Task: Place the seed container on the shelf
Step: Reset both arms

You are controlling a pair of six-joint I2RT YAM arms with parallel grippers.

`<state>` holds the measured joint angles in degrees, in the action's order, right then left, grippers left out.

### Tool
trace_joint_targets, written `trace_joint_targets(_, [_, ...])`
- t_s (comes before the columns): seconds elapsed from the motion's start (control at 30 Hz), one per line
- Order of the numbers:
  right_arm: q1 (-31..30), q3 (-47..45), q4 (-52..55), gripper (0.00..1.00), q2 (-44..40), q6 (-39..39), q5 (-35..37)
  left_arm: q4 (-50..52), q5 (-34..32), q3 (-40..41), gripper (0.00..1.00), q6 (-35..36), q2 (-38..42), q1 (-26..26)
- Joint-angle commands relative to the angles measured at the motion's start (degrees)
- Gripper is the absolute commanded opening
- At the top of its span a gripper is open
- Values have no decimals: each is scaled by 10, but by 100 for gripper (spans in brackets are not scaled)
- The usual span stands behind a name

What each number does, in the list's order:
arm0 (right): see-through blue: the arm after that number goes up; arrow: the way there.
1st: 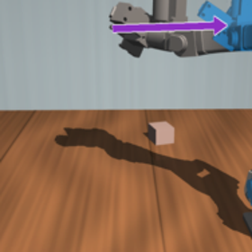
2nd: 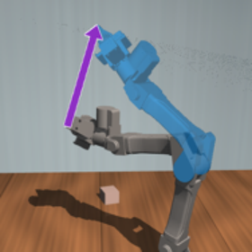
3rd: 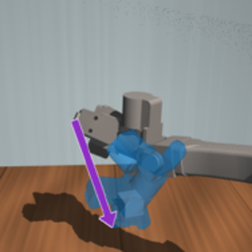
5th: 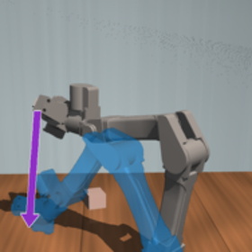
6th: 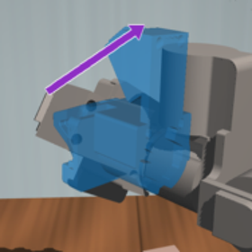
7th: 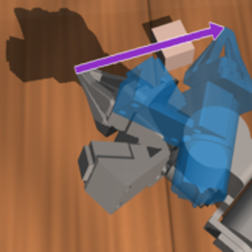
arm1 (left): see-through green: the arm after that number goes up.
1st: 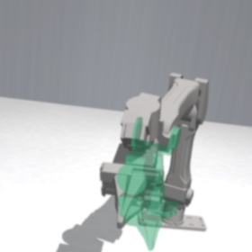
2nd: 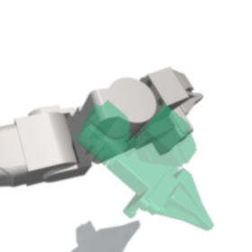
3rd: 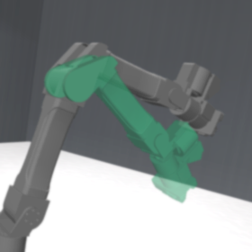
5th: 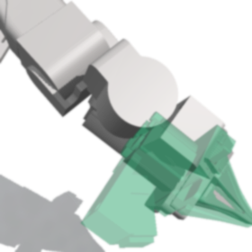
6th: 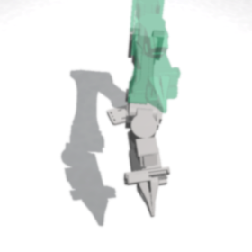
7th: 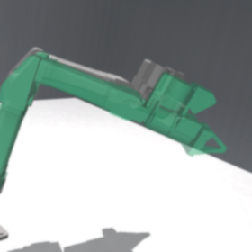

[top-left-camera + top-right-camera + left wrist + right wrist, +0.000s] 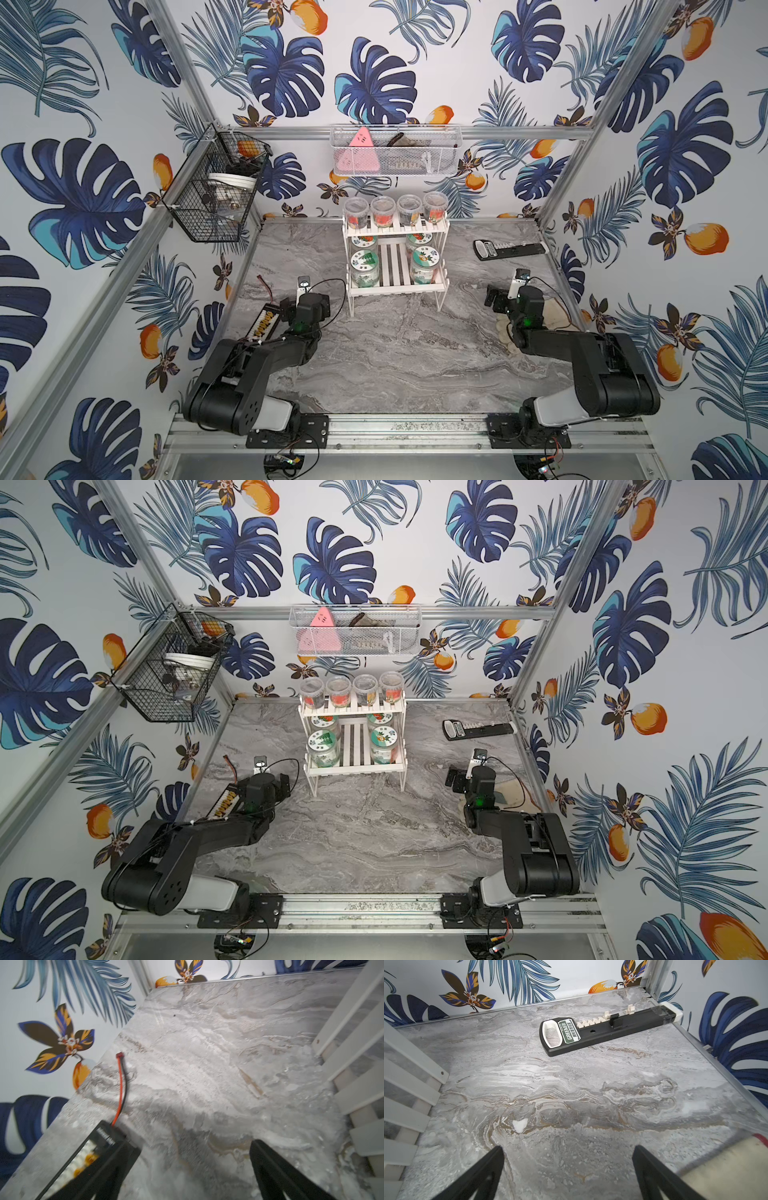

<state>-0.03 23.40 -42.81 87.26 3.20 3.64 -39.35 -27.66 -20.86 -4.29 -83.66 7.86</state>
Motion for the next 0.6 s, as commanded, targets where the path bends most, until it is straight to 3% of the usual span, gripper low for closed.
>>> trace_joint_targets(0.0, [0, -6, -76, 100, 28, -19, -38, -106, 100, -18, 99, 26, -50, -15])
trace_joint_targets(0.07, [0, -19, -113, 100, 45, -25, -51, -143, 134, -25, 99, 31, -93, -26])
trace_joint_targets(0.1, [0, -23, -126, 100, 56, -24, -51, -107, 155, -25, 99, 18, -74, -37])
trace_joint_targets(0.17, [0, -24, -165, 100, 81, -27, -51, -167, 145, -4, 99, 10, -93, -44])
trace_joint_targets(0.2, [-1, -18, -134, 100, 76, -27, -47, -215, 146, 10, 99, 13, -107, -44])
trace_joint_targets(0.37, [0, 18, -66, 100, 80, -7, -11, -182, 122, 6, 99, 1, -97, -46])
trace_joint_targets(0.47, [0, 12, -97, 100, 86, -12, -10, -177, 99, 1, 99, 8, -100, -35])
trace_joint_targets(0.57, [-1, 15, -77, 100, 80, -9, -8, -172, 142, -1, 99, 19, -99, -36])
